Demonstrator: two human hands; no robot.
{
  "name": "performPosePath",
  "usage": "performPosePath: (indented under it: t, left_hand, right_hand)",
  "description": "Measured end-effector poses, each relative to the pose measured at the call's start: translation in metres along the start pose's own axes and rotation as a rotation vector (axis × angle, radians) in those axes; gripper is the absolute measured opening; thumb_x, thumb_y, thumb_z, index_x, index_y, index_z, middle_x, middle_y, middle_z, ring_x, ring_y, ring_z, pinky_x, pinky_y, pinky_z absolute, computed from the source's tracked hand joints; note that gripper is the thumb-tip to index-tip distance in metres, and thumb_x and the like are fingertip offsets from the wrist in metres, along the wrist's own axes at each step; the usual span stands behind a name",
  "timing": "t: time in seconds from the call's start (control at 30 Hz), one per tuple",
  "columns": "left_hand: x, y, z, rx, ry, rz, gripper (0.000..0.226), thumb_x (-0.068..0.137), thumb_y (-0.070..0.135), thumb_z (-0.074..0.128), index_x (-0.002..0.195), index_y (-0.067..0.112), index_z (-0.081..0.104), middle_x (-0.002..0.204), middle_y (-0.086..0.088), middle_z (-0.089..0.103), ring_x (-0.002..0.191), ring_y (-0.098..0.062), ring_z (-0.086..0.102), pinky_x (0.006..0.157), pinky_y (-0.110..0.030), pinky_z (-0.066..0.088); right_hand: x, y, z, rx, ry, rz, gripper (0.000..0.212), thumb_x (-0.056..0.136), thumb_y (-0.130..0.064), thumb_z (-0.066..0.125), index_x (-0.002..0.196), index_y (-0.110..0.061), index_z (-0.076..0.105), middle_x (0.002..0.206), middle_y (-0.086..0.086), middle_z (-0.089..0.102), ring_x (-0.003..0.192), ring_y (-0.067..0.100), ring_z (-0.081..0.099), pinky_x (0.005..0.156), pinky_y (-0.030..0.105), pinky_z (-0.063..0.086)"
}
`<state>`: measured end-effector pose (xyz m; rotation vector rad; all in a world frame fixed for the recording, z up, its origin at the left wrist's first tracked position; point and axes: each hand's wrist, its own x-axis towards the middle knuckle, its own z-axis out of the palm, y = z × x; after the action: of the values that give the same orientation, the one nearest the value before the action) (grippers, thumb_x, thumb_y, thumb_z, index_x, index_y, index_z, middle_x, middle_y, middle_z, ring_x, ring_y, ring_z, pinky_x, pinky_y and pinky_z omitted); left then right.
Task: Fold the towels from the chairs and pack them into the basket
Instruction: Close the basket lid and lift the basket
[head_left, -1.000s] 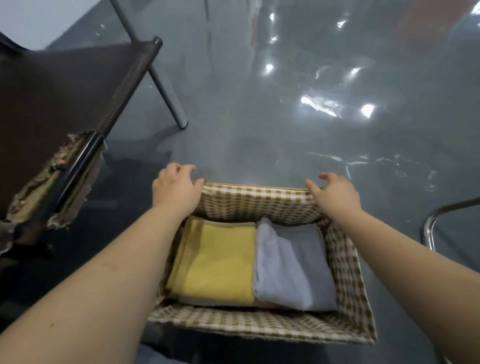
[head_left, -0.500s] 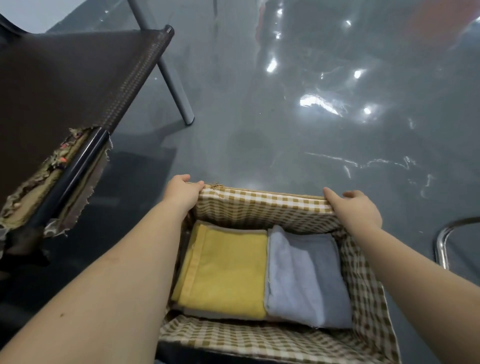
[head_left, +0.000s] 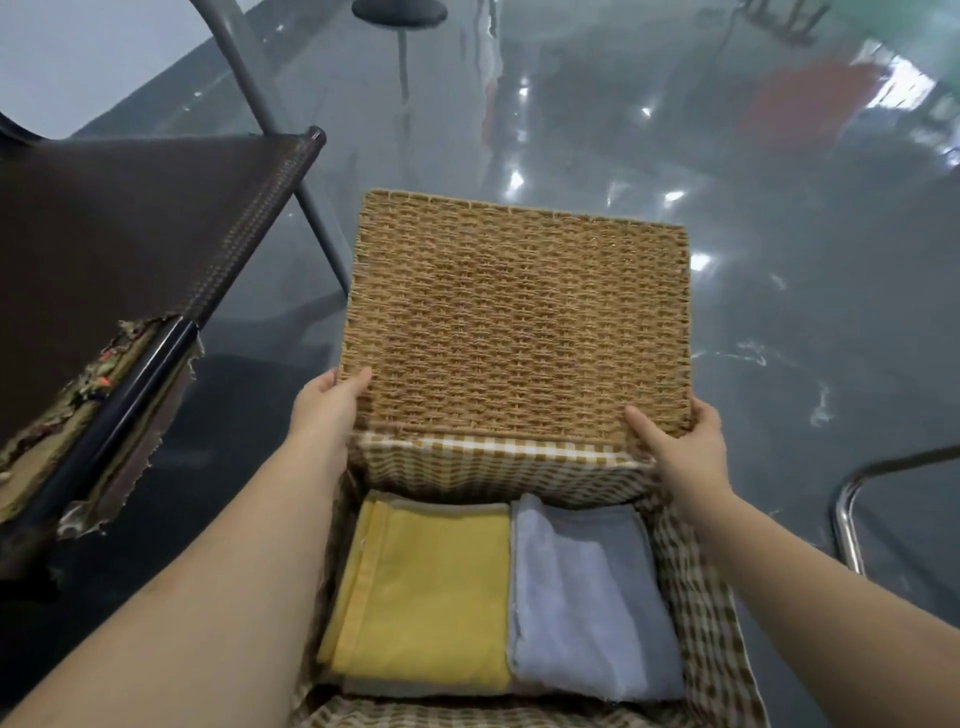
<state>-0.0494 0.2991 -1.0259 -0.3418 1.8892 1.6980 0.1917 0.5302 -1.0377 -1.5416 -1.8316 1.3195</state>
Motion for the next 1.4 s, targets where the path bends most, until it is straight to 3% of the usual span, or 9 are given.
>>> performPosePath:
  t: [0.17,0.43,0.73,0.97,1.03,1.17,1.23,1.33,1.4]
  left_hand:
    - [-0.008,0.013,-0.006,-0.013,-0.098,0.051,0.038,0.083,0.037,0.069,0.115,0.017,0.062,0.107,-0.002,0.071,0.098,-0.023,0.067,0.094,-0.045,0.049]
    - [-0.048,0.063,0.001,-0.134,-0.152,0.319,0.089,0.064,0.051,0.072,0.142,0.027,0.037,0.136,0.000,0.052,0.119,-0.024,0.054,0.103,-0.050,0.041]
    - [-0.101,0.051,-0.025,-0.043,-0.182,0.427,0.080,0.085,0.038,0.066,0.149,0.024,0.021,0.140,0.006,0.040,0.125,-0.013,0.042,0.101,-0.030,0.033]
    - [-0.156,0.044,-0.058,0.017,-0.126,0.448,0.107,0.062,0.084,0.050,0.142,0.015,0.032,0.142,-0.019,0.042,0.132,-0.035,0.040,0.114,-0.049,0.025]
    - [-0.170,0.044,-0.064,-0.076,-0.152,0.417,0.088,0.078,0.075,0.042,0.131,0.005,0.041,0.124,-0.029,0.051,0.118,-0.037,0.050,0.113,-0.050,0.025]
    - [-0.173,0.031,-0.082,-0.074,-0.147,0.256,0.050,0.091,0.062,0.038,0.101,0.018,0.060,0.097,0.004,0.061,0.090,-0.004,0.057,0.095,-0.027,0.039]
    - [-0.171,0.023,-0.096,0.014,-0.144,0.179,0.042,0.092,0.054,0.047,0.092,0.016,0.065,0.097,-0.001,0.063,0.084,-0.009,0.059,0.083,-0.028,0.041]
    - [-0.165,0.007,-0.113,0.274,-0.148,0.101,0.029,0.090,0.005,0.059,0.119,0.005,0.062,0.115,-0.012,0.062,0.088,-0.015,0.063,0.086,-0.029,0.046]
    - [-0.163,-0.006,-0.117,0.454,-0.164,0.046,0.059,0.086,-0.015,0.050,0.141,0.004,0.041,0.132,-0.014,0.054,0.104,-0.020,0.057,0.092,-0.031,0.046]
  right_hand:
    - [0.005,-0.028,-0.007,0.087,-0.007,-0.050,0.081,0.078,-0.051,0.070,0.138,-0.013,0.032,0.129,0.005,0.051,0.116,0.023,0.052,0.098,0.039,0.043]
    - [-0.009,-0.097,-0.029,0.279,0.016,-0.307,0.075,0.084,-0.037,0.068,0.143,-0.016,0.027,0.122,-0.006,0.049,0.108,0.012,0.051,0.088,0.027,0.039]
    - [-0.048,-0.107,-0.061,0.251,-0.016,-0.389,0.081,0.082,-0.034,0.071,0.144,-0.017,0.021,0.125,-0.005,0.048,0.110,0.011,0.051,0.092,0.026,0.038]
    - [-0.101,-0.092,-0.089,0.363,-0.092,-0.354,0.057,0.095,-0.038,0.047,0.139,-0.006,0.032,0.122,0.002,0.049,0.108,0.014,0.047,0.071,0.005,0.037]
    - [-0.117,-0.086,-0.095,0.447,-0.106,-0.326,0.081,0.080,-0.067,0.049,0.134,-0.008,0.038,0.119,0.000,0.050,0.110,0.015,0.050,0.085,0.015,0.035]
    - [-0.137,-0.058,-0.106,0.575,-0.117,-0.191,0.122,0.029,-0.099,0.050,0.118,-0.014,0.055,0.120,0.003,0.054,0.117,0.011,0.047,0.104,0.025,0.031]
    - [-0.147,-0.043,-0.111,0.609,-0.168,-0.100,0.101,0.045,-0.092,0.056,0.110,-0.014,0.064,0.122,0.002,0.057,0.122,0.011,0.048,0.104,0.023,0.031]
    - [-0.156,-0.005,-0.120,0.513,-0.167,-0.060,0.024,0.093,-0.031,0.056,0.103,-0.014,0.071,0.108,-0.001,0.067,0.112,0.016,0.058,0.104,0.032,0.041]
    - [-0.160,0.026,-0.125,0.356,-0.215,-0.068,0.034,0.094,-0.009,0.053,0.128,-0.011,0.058,0.126,0.004,0.061,0.116,0.018,0.055,0.109,0.039,0.037]
